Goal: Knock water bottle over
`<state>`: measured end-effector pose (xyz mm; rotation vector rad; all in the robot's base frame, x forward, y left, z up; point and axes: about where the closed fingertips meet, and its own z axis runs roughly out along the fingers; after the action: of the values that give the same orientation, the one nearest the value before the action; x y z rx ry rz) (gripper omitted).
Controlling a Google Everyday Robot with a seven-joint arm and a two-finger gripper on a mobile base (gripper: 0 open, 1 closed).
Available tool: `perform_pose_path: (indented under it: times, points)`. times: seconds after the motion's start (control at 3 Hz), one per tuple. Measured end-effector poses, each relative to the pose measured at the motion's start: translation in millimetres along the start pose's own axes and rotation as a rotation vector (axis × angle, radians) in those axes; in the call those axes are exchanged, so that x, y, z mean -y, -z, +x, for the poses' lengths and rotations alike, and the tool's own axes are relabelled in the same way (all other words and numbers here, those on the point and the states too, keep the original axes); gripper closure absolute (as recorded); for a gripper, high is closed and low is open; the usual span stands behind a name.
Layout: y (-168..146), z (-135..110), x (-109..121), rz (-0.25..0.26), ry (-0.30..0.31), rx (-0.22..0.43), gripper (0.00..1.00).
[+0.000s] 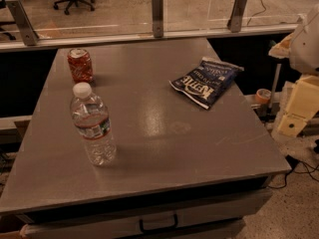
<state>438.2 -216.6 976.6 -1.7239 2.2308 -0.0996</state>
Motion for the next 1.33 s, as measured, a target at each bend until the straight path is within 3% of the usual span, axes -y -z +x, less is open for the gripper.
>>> perform_pose_path:
  times: [0.67, 1.0, 1.33]
  points:
    - [-1, -8, -1, -0.018, 0.000, 0.037, 0.00]
    - [-16, -52, -10, -0.063, -0.001, 0.164, 0.00]
    - [-33, -117, -26, -0.135, 0.006, 0.351, 0.00]
